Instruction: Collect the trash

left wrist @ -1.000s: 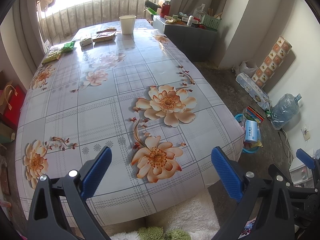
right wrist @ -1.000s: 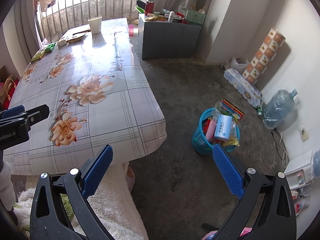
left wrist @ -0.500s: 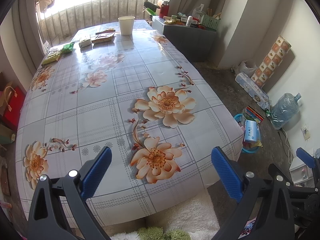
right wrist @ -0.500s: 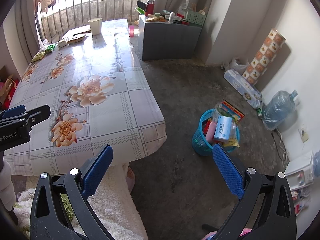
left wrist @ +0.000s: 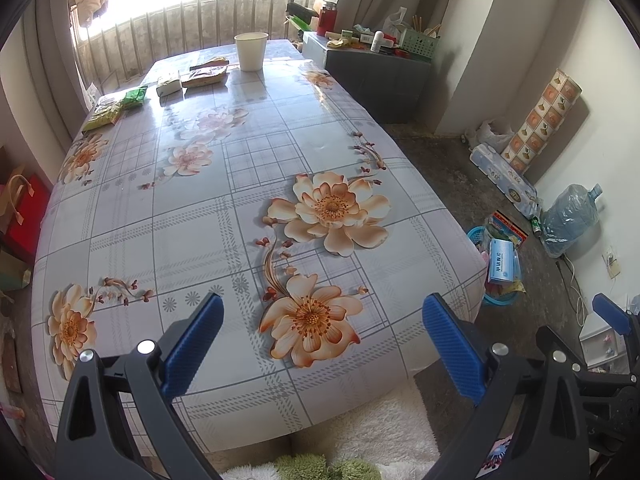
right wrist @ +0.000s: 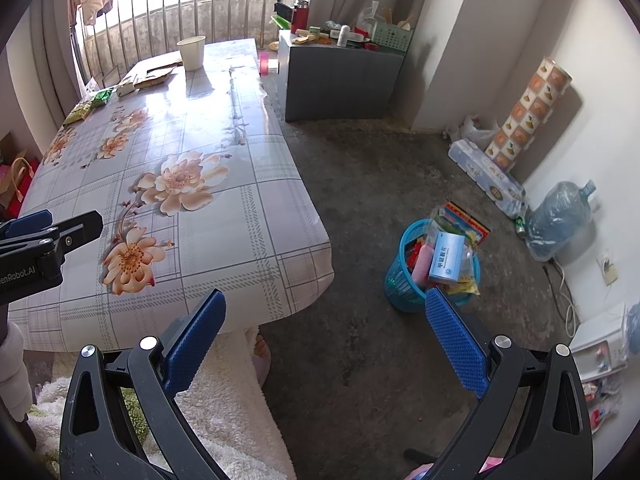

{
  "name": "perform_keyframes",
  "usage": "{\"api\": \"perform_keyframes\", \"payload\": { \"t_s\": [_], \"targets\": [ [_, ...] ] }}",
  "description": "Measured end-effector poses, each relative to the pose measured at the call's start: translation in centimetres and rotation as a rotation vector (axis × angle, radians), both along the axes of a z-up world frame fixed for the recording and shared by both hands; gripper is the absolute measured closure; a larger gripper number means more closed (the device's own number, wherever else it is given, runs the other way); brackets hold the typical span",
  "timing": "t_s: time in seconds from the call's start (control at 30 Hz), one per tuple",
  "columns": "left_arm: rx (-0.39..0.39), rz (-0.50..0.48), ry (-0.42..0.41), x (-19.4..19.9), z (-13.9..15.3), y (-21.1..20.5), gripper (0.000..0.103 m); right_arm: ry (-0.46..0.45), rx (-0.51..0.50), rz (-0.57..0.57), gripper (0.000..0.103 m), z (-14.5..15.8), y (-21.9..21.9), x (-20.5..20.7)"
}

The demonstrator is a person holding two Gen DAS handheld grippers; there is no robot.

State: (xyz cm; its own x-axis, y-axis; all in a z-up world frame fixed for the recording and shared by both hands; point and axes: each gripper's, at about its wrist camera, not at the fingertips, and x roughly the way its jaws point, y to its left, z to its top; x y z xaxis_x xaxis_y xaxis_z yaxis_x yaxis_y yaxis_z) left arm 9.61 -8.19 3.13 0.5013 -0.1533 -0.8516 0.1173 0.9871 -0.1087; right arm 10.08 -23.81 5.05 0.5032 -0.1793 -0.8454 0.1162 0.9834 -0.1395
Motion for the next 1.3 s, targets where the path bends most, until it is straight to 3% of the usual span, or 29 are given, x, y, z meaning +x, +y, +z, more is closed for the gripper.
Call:
{"api": "perform_keyframes", "payload": {
  "t_s": [1.3],
  "targets": [
    [-0.002, -0.011, -0.002, -0.03, -0.25, -0.43, 0.005, 0.001, -0.002, 0.002, 0.007, -0.06, -0.06, 0.08]
  ]
}}
